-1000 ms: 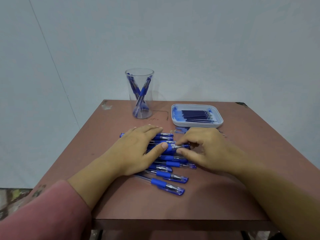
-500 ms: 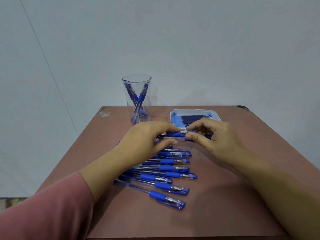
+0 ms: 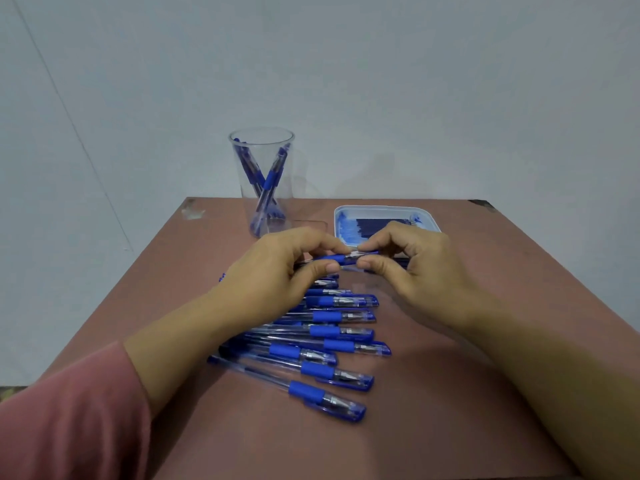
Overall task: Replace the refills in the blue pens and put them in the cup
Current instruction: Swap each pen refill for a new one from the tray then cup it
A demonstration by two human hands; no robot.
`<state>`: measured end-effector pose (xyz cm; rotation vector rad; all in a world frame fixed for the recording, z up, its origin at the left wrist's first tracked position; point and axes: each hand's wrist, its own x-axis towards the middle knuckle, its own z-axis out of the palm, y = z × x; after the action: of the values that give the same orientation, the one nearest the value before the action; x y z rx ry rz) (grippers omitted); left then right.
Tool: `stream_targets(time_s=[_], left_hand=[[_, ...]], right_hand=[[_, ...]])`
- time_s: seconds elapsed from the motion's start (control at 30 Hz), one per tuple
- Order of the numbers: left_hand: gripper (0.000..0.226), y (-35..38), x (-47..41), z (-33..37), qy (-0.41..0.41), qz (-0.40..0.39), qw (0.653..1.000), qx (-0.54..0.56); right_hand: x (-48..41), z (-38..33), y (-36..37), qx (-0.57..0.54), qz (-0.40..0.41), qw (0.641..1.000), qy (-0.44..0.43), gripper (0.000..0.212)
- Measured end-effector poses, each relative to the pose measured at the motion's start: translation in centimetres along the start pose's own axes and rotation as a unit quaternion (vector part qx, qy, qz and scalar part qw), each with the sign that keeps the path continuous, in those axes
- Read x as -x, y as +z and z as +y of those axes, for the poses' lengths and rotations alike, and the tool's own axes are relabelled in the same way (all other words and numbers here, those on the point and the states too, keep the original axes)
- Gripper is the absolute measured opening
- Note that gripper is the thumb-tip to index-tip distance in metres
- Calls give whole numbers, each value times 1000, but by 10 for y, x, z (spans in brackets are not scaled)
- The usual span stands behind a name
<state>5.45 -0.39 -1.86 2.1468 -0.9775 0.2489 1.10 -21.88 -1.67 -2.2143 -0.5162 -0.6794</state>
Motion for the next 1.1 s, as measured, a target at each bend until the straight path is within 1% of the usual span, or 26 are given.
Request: stream_targets(time_s=[0.07,0.13,0.2,0.33,0.5,0.6,0.63,0.7,0.77,0.83,0.97,1.1], left_hand=[[24,-4,2,-5,-6,6,1000,17],[25,-9,3,-11,-11,36,999,39],[26,-11,3,-15,-4,53,998,35],[30,-11,3,-15,17,59,998,-9],[29,-14,4,-20,37,69,995,-60],[29,-13,3,-22,67,64,992,-88],[29,-13,3,-22,74,62,992,-86],[30,-12,3,-20,85,56,992,-79],[31,-11,3,-18,96,45,992,-75],[33,-10,3,-17,103,38,991,-73],[33,-8,4,-14,111,34,991,-62],[32,-6,5,-15,100,29,994,-45]], right_hand=[[-1,6,-10,8,19,1000,11,13],[-1,15,-22,10,13,999,37,20],[0,22,-25,23,-31,998,53,22],[0,29,-18,95,-99,990,34,7],[1,37,-22,159,-178,970,40,18],[2,39,-23,185,-191,963,41,24],[1,37,-23,188,-185,964,36,27],[0,31,-21,170,-139,975,18,33],[0,20,-16,114,-73,991,12,34],[-1,9,-8,65,-39,997,6,31],[-1,2,7,52,-22,997,-43,20],[1,4,15,41,-5,998,-45,6]])
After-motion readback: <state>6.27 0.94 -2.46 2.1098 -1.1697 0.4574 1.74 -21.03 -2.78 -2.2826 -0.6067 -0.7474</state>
